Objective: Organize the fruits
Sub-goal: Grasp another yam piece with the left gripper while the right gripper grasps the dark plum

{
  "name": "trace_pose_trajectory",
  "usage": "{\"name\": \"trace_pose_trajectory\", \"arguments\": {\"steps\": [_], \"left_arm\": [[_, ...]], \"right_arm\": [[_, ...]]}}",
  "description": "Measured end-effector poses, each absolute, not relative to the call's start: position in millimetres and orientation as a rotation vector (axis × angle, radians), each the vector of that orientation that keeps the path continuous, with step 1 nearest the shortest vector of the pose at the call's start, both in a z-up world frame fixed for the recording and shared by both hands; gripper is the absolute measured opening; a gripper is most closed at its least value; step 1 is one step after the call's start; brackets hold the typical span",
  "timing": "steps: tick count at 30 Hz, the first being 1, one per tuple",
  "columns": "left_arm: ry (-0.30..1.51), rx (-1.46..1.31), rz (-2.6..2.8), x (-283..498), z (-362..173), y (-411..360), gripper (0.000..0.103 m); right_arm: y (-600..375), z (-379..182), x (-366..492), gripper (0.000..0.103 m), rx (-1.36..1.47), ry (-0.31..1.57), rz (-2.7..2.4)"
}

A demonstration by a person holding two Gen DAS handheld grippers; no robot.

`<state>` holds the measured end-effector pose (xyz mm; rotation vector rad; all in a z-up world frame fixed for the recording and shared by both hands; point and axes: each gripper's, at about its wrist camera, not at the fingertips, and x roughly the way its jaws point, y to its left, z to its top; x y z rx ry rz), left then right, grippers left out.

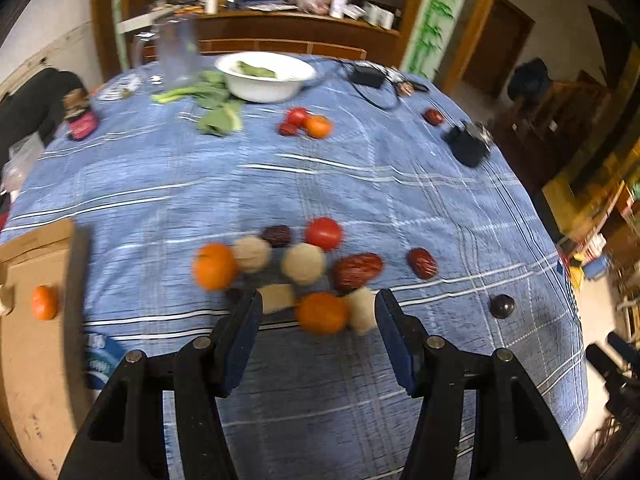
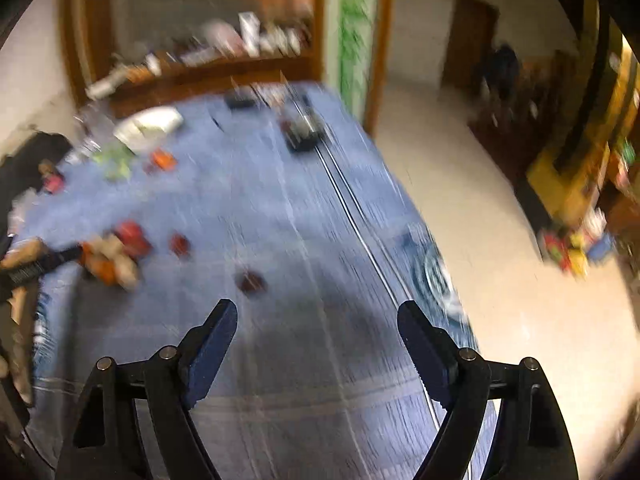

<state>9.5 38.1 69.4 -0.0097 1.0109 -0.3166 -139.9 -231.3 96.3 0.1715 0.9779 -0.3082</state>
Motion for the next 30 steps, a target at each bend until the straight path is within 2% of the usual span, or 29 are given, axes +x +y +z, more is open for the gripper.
{"name": "trace_pose_trajectory", "arguments": {"steps": [10,14,17,22,23,30], "left_arm": [[1.002,0.213,-0.373,48,34,-15,0.057],[0.981,0.331,-0.374,42,30,-28,0.06],[0.976,0.389,-0.4,22,29,-21,0.053],[1.03,0.325,-0.492,-13,40,8,0.042],[1.054,0.289,-0.51,-19,41,18,0.036],[1.114,0.128,-0.406,-42,40,91,0.034]], "right_arm": [[-242,80,-157,0.085,0.245,1.024,-0.358],[-228,82,-154,0.085,0.231,1.023,-0.325],[-214,82,-146,0.085,0.205,1.025,-0.29],[-204,75,-138,0.085,0.197,1.024,-0.247],[-203,73,-137,0.085,0.199,1.025,-0.242],[-204,57,-116,0.085,0.225,1.045,-0.202]]}}
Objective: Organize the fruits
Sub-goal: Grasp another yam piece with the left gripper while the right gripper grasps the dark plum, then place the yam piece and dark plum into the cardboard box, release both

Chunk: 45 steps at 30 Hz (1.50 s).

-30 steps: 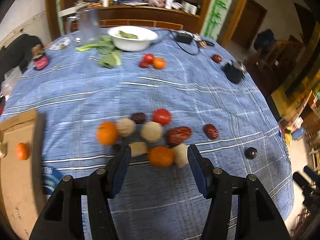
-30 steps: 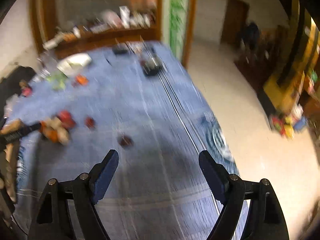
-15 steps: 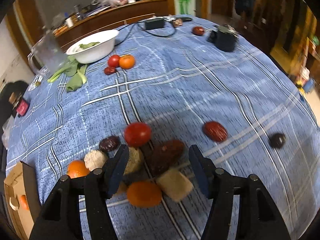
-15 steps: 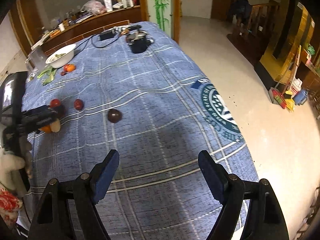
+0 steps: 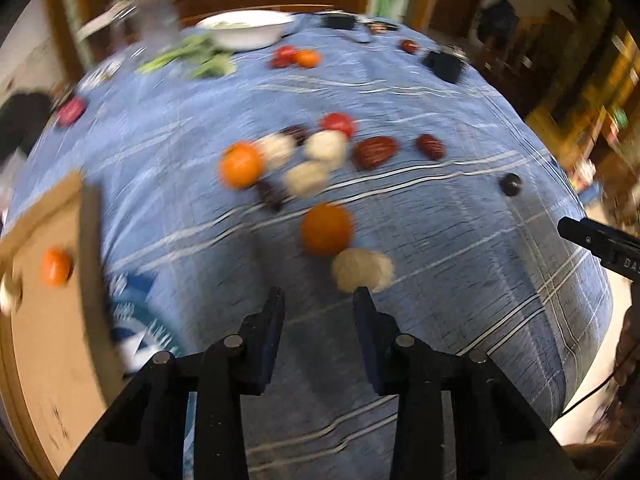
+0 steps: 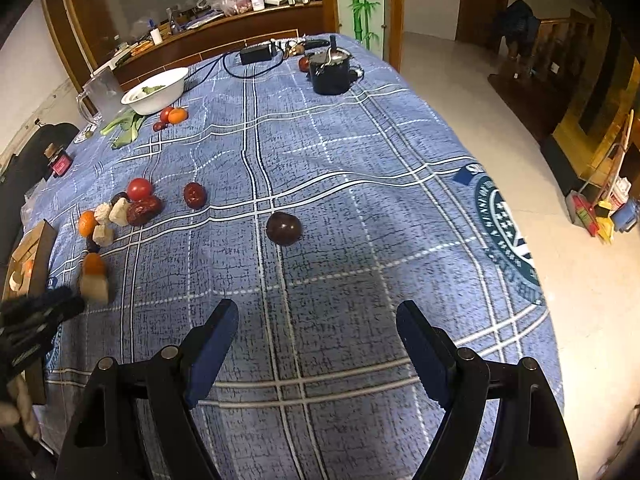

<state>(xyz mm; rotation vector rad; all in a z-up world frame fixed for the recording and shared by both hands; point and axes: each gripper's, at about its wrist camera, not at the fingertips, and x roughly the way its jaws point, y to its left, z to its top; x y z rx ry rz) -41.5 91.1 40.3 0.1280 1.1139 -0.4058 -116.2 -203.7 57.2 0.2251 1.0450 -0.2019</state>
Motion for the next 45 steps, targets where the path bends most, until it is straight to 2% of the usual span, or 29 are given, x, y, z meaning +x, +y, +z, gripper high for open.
{"name": "trace_pose_trajectory", "arguments": {"steps": [7,19,32,34,36,38,45], "left_arm": [[1.108,0.019,-0.359,-44,40,117,0.034],[1.088,0.028,-0.463,-30,30,63,0.037],[1.094,0.059,-0.402,-24,16,57,0.039],[1.081,0.108,-0.389,-24,16,50,0.032],[1.069,0.141,-0.377,-27,16,45,0.03],[1.077,0.116,-0.392,-29,16,47,0.03],[1.052,-0.003,-0.353,-37,33,75,0.03]], "right_arm": [[-192,54,-97,0.085,0.207,1.042,-0.136],[-225,42,-73,0.083,0.224,1.032,-0.131],[-206,18,-33,0.062,0.139,1.066,-0.053],[-203,18,-32,0.055,0.118,1.06,-0.055],[-203,19,-32,0.033,0.102,1.063,-0.048],[-203,20,-34,0.028,0.107,1.067,-0.043],[-208,29,-50,0.027,0.169,1.058,-0.025]]}}
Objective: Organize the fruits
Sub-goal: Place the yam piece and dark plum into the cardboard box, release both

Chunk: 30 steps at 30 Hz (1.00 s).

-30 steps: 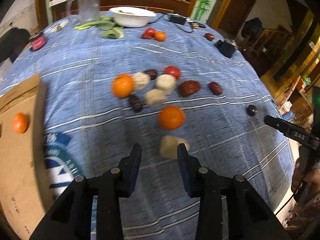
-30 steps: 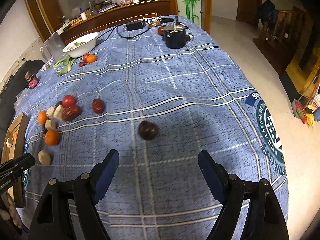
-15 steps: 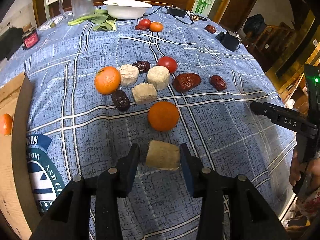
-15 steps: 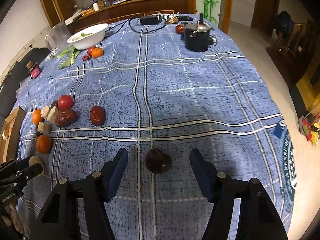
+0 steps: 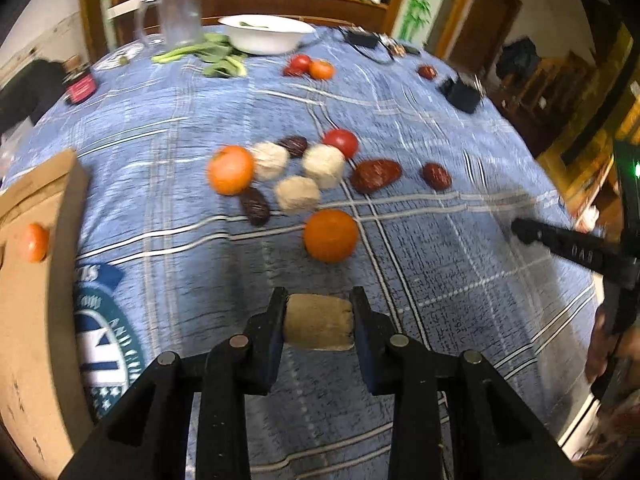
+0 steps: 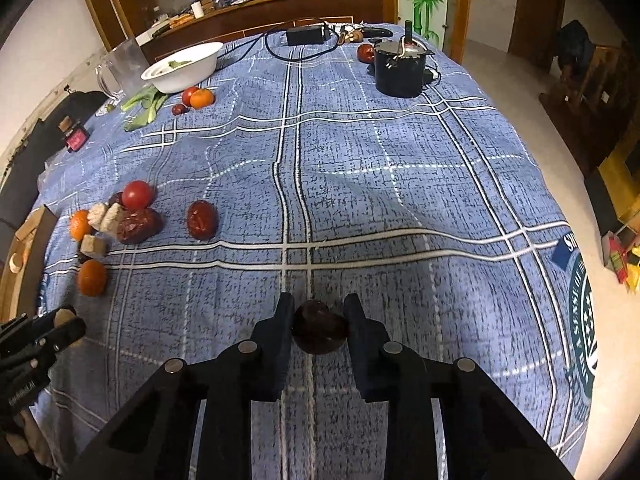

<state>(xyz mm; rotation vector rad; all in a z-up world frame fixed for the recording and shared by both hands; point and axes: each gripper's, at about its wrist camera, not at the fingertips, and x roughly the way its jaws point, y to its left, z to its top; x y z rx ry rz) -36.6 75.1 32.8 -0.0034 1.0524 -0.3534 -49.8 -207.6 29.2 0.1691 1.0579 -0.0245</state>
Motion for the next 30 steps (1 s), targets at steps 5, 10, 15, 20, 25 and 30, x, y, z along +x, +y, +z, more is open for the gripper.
{"name": "trace_pose_trajectory", "arguments": {"steps": [5,10,15,20,25,30], "left_arm": [[1.026,-0.122,-0.304,-42,51,121,0.03],[0.998,-0.188,-0.221,-48,68,180,0.03],[0.974,-0.209,-0.076,-48,81,262,0.03],[0.99,-0.236,0.049,-44,79,338,0.03],[1.025,-0.217,0.094,-25,67,380,0.03],[1.066,-0.197,0.097,-9,49,391,0.03]], "right_arm": [[-184,46,-55,0.027,0.161,1.038,0.022],[-122,69,-50,0.027,0.131,1.01,0.15],[-36,97,-36,0.027,0.086,0.972,0.325],[61,115,-25,0.028,0.028,0.946,0.504],[154,103,-13,0.028,-0.022,0.98,0.647],[217,62,-4,0.028,-0.111,1.041,0.669]]}}
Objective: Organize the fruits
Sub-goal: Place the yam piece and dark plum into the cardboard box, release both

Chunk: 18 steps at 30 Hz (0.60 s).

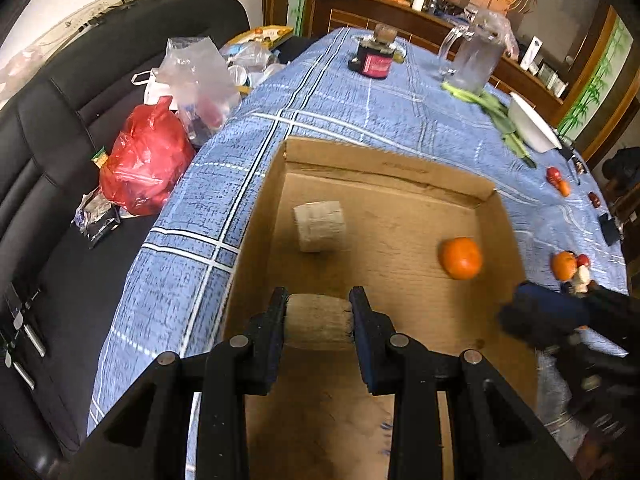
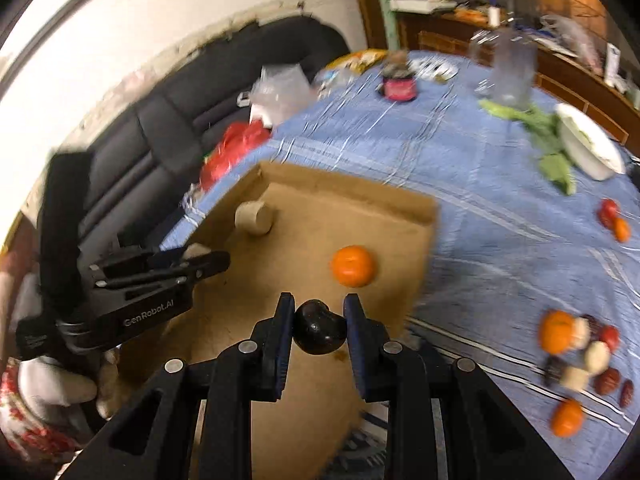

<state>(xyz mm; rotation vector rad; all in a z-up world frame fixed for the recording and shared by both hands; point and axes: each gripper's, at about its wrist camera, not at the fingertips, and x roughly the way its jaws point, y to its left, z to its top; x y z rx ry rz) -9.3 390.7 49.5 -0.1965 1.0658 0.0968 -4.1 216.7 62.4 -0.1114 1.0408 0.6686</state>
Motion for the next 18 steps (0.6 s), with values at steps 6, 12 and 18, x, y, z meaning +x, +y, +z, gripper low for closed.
{"name": "trace_pose_trajectory", "arguments": {"steps": [6,12,18], "left_arm": [[1.084,-0.214,0.084,-2,37,398,0.03],[1.085,-0.21,0.072,1,34,394,0.035],[1.058,-0.248,0.098,-3,49,397,0.043]], "right_arm": [[235,28,10,0.028,-0.134,1.091,0.642],[245,24,9,0.029,-0.166,1.087,0.65],[243,34,4,0.03,-0.169,1.072,0.667]]}}
